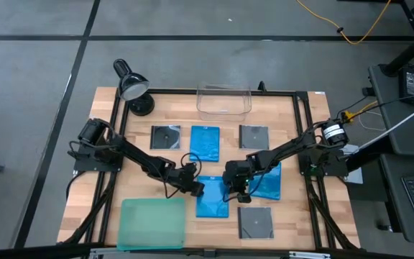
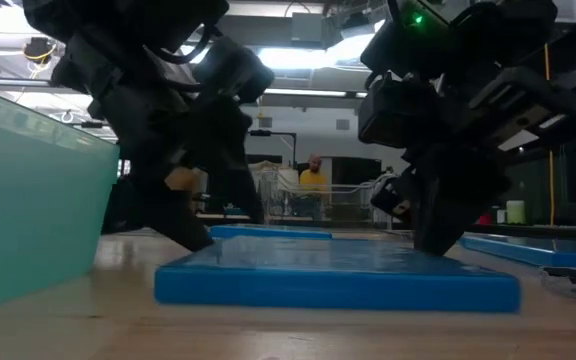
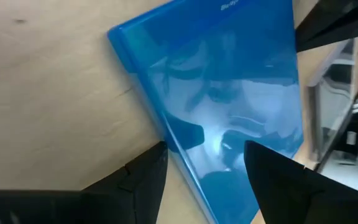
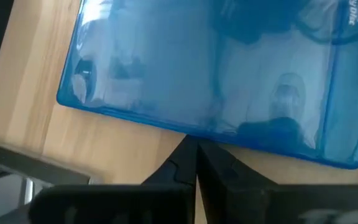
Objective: Pick & place jewel cases by type
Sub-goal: Put the bottom left blue CD case into the blue bin
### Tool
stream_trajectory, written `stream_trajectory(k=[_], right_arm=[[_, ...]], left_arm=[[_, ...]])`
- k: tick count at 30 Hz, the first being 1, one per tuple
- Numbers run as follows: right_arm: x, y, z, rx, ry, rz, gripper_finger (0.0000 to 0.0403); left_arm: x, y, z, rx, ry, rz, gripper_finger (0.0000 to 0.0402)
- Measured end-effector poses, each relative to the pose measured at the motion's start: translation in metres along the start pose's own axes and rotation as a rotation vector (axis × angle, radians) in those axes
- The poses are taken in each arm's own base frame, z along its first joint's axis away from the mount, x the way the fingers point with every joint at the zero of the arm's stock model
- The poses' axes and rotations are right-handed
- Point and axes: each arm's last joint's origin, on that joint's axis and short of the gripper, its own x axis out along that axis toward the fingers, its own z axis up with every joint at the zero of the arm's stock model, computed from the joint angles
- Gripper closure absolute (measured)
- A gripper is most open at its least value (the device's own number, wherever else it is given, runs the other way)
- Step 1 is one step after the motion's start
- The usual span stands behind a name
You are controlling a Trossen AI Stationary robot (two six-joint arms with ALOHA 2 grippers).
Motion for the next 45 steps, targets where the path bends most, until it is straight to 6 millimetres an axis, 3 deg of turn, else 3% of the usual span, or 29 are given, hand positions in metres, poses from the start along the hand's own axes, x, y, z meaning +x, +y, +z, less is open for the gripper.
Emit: stream_trajectory(k=[8, 16, 21, 26, 33, 38, 45], right_arm=[[-0.002, -0.005, 0.000, 0.013, 0.007, 0.005, 0.0391], [-0.002, -0.008, 0.002, -0.008, -0.021, -0.032, 0.0391], [-0.002, -0.008, 0.002, -0.008, -0.020, -0.031, 0.0391], [-0.002, -0.008, 0.002, -0.008, -0.012, -0.023, 0.0391], [-0.003, -0.009, 0.001, -0.009, -0.006, -0.021, 0.0391], [-0.013, -0.014, 0.001, 0.017, 0.016, -0.021, 0.0391], [-0.059, -0.017, 0.010, -0.006, -0.045, -0.139, 0.0391]], left_arm=[[0.002, -0.003, 0.000, 0.030, -0.020, -0.049, 0.0196], [-0.004, -0.025, 0.007, 0.057, -0.159, -0.237, 0.0197], [-0.003, -0.019, 0.009, 0.039, -0.149, -0.185, 0.0213], [-0.002, -0.013, 0.007, 0.017, -0.096, -0.122, 0.0268], [-0.009, -0.019, 0.006, 0.021, -0.076, -0.146, 0.0388], [-0.034, -0.029, 0.009, 0.108, -0.121, -0.149, 0.0391], [-0.098, -0.046, 0.017, 0.317, -0.281, -0.142, 0.0393]])
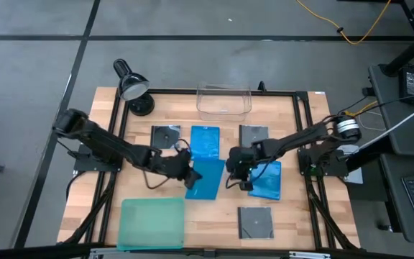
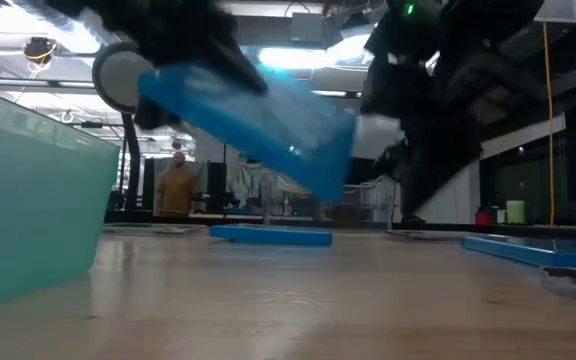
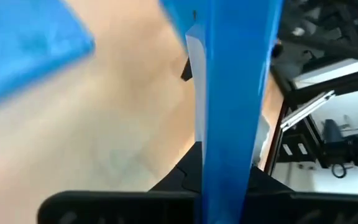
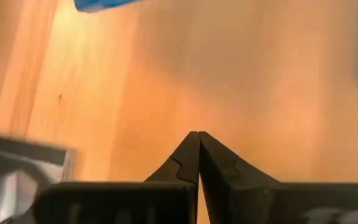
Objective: Pick & place jewel cases by type
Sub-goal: Put the bottom left blue CD case into the blue bin
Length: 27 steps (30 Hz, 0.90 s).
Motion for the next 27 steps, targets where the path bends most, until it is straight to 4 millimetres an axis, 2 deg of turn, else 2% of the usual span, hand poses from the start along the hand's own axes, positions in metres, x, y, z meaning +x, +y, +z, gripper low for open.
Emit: stream_trajectory(k=[7, 12, 15, 20, 27], right_arm=[[-0.068, 0.004, 0.018, -0.021, -0.242, -0.152, 0.0391], [-0.114, 0.013, 0.022, 0.039, -0.430, -0.191, 0.0391], [-0.135, 0.018, 0.022, 0.063, -0.521, -0.177, 0.0391], [-0.159, 0.025, 0.021, 0.114, -0.630, -0.142, 0.0391], [-0.170, 0.028, 0.022, 0.164, -0.702, -0.105, 0.0391]], left_arm=[[-0.067, -0.022, 0.026, 0.275, -0.245, -0.071, 0.0393], [-0.110, -0.042, 0.032, 0.637, -0.336, -0.152, 0.0394], [-0.133, -0.056, 0.039, 0.795, -0.403, -0.162, 0.0394], [-0.166, -0.079, 0.049, 0.995, -0.464, -0.101, 0.0394], [-0.198, -0.107, 0.056, 1.272, -0.499, 0.070, 0.0394]])
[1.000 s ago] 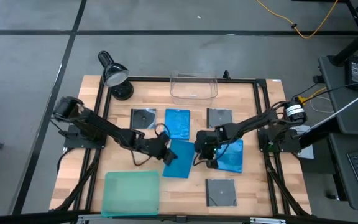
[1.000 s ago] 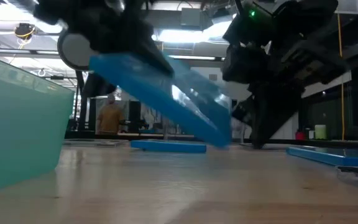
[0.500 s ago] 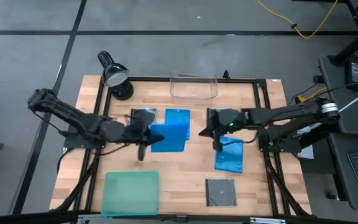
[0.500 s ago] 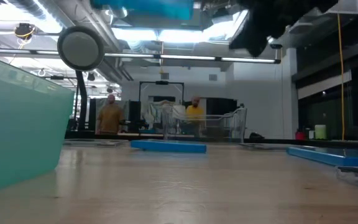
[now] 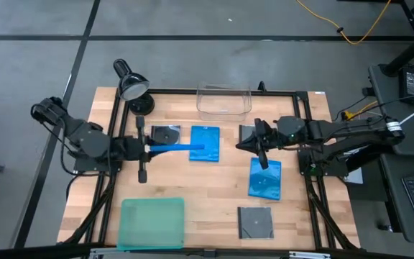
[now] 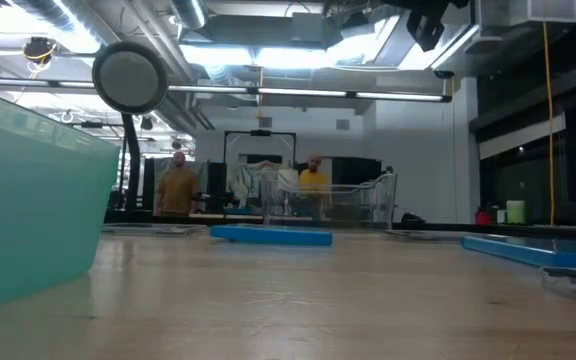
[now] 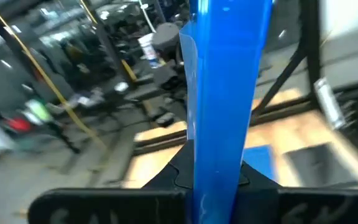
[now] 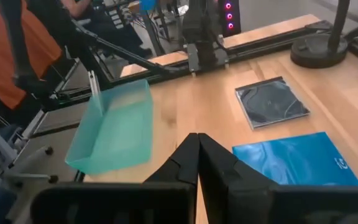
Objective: Pick & place jewel cases by type
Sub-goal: Put the bottom left blue CD case into the blue bin
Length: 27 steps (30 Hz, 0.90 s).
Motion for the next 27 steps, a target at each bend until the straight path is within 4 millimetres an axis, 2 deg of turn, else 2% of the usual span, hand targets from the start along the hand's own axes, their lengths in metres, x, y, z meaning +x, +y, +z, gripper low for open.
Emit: stream_trajectory(k=[7, 14, 18, 23, 27], right_arm=[[0.001, 0.000, 0.000, 0.047, -0.002, -0.001, 0.0391], [0.001, 0.000, 0.000, 0.046, -0.002, -0.002, 0.0391], [0.001, -0.001, 0.000, 0.046, -0.014, -0.038, 0.0391], [0.001, -0.002, 0.001, 0.042, -0.022, -0.060, 0.0391], [0.001, -0.002, 0.001, 0.041, -0.021, -0.060, 0.0391]], left_arm=[[-0.005, -0.013, 0.032, 0.438, 0.031, 0.124, 0.0393], [0.009, -0.043, 0.050, 0.918, 0.199, 0.277, 0.0393], [0.019, -0.056, 0.053, 0.992, 0.203, 0.253, 0.0393], [0.027, -0.068, 0.048, 1.117, 0.243, 0.206, 0.0393], [0.027, -0.068, 0.048, 1.095, 0.244, 0.212, 0.0392]])
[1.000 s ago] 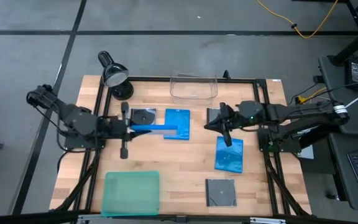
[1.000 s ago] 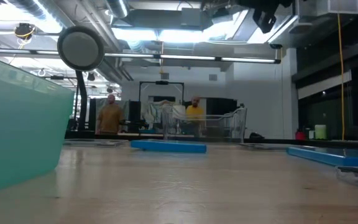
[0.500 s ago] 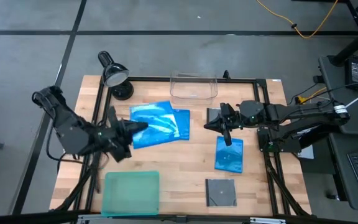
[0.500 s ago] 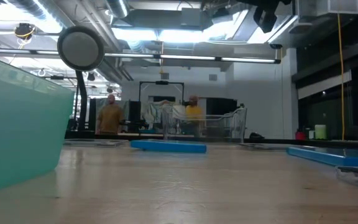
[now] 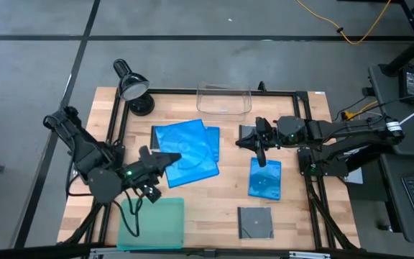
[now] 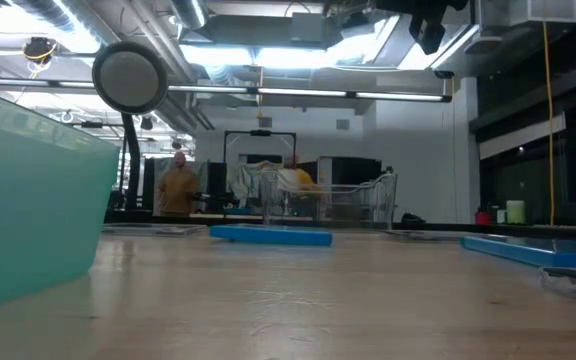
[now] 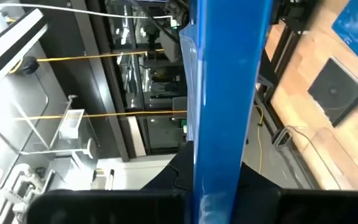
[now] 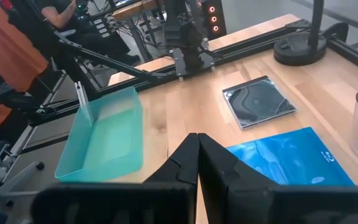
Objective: Pick & place jewel cases by type
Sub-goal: Put the bottom left blue CD case into the blue bin
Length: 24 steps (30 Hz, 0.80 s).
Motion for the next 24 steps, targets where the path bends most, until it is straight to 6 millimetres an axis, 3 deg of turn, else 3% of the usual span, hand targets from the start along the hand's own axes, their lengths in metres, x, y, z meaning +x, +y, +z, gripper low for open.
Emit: stream_trajectory(k=[4, 10, 13, 20, 24], right_arm=[[0.000, 0.000, 0.000, -0.001, 0.000, -0.001, 0.0391], [0.000, 0.000, 0.000, -0.004, 0.000, -0.008, 0.0391], [0.000, 0.000, 0.000, -0.007, 0.002, -0.009, 0.0391], [0.000, -0.001, -0.003, -0.049, 0.032, -0.019, 0.0391], [0.000, -0.001, -0.003, -0.111, 0.035, -0.013, 0.0391]], left_arm=[[-0.001, 0.003, 0.000, -0.096, 0.005, 0.013, 0.0391], [-0.006, 0.012, 0.001, -0.448, 0.056, 0.078, 0.0391], [-0.012, 0.019, 0.001, -0.688, 0.095, 0.128, 0.0391], [-0.030, 0.034, -0.005, -1.435, 0.120, 0.236, 0.0391], [-0.036, 0.033, -0.003, -1.669, 0.081, 0.238, 0.0391]])
